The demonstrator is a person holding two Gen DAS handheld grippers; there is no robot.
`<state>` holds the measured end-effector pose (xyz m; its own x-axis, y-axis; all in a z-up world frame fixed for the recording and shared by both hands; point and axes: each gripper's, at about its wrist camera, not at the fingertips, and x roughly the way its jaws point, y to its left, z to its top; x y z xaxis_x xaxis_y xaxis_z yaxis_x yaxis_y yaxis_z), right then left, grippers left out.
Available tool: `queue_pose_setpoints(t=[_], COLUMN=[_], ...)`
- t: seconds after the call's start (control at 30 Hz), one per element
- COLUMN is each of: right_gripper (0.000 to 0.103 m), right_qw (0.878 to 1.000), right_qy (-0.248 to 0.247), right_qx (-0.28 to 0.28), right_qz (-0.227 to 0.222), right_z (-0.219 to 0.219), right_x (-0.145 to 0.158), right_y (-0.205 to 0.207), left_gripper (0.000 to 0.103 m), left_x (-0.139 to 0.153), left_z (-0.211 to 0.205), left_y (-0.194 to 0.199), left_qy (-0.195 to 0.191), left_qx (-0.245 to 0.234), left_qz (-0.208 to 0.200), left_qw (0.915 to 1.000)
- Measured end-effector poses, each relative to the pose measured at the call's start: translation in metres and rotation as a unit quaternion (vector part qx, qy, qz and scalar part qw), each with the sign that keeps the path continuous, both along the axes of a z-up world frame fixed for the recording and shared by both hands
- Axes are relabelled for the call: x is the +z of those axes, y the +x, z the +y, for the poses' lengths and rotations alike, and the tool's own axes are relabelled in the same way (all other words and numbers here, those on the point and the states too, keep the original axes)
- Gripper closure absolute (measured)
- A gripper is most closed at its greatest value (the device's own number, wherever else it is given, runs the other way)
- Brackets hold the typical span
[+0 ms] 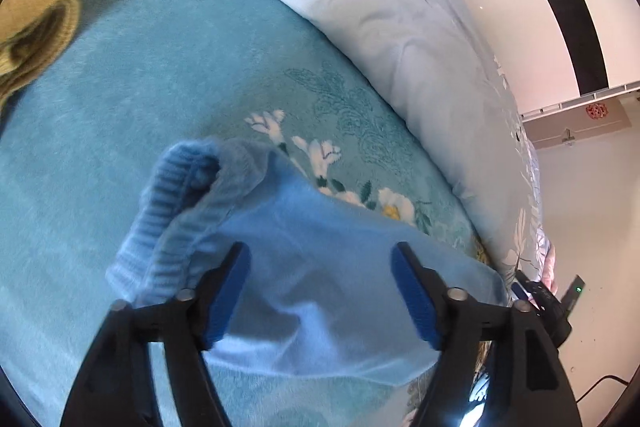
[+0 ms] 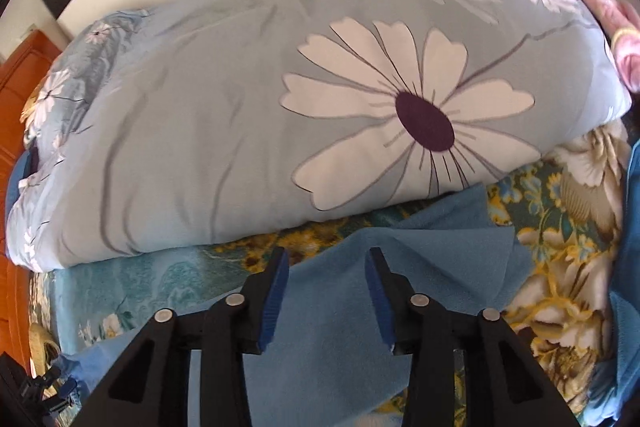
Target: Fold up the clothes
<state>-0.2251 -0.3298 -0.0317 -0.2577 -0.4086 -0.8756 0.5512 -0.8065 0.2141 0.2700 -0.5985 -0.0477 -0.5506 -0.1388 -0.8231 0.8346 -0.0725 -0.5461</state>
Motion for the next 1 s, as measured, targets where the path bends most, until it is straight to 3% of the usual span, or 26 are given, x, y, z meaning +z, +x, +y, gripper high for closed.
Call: queue_pose_setpoints(t=[0.17, 0.23, 0.37, 0.47, 0.63, 0.73, 0.83, 0.9, 1.0], right_gripper=[0.03, 0.026, 0.025, 0.025, 0.025, 0.03, 0.049, 0.054, 0.068], right_qw=[0.997, 0.994, 0.989, 0.981, 0.977, 0.975, 0.971, 0.97, 0.969], right_qy=[-0.074, -0.093, -0.096, -0.11, -0.124, -0.133, -0.145, -0.145, -0.149], right_qx=[-0.023, -0.053, -0.104, -0.123, -0.117, -0.121, -0.124, -0.125, -0.122], right_qz=[0.021, 0.015, -0.05, -0.1, -0.13, -0.133, -0.143, -0.147, -0.152], right_z=[0.045, 0.073, 0.112, 0.12, 0.107, 0.102, 0.094, 0.091, 0.091], right_x=[0.03, 0.028, -0.002, -0.034, -0.062, -0.068, -0.068, -0.07, -0.073], right_y=[0.03, 0.041, 0.037, 0.033, 0.027, 0.022, 0.017, 0.013, 0.009], left_gripper=[0.016, 0.016, 0.016, 0.016, 0.012, 0.011, 0.011, 0.011, 0.011], left_x=[-0.001, -0.012, -0.046, -0.063, -0.071, -0.071, -0.069, -0.069, -0.067], left_z=[0.033, 0.049, 0.067, 0.067, 0.059, 0.06, 0.062, 0.062, 0.061], left_y=[0.03, 0.045, 0.061, 0.063, 0.05, 0.053, 0.055, 0.056, 0.058], left_qy=[0.008, 0.024, 0.08, 0.093, 0.084, 0.079, 0.068, 0.069, 0.063], left_qx=[0.059, 0.096, 0.146, 0.176, 0.157, 0.182, 0.195, 0.118, 0.127], left_qz=[-0.013, -0.016, 0.027, 0.066, 0.076, 0.088, 0.093, 0.118, 0.135], left_qw=[0.9982, 0.995, 0.9857, 0.9778, 0.981, 0.9762, 0.9739, 0.9835, 0.9807])
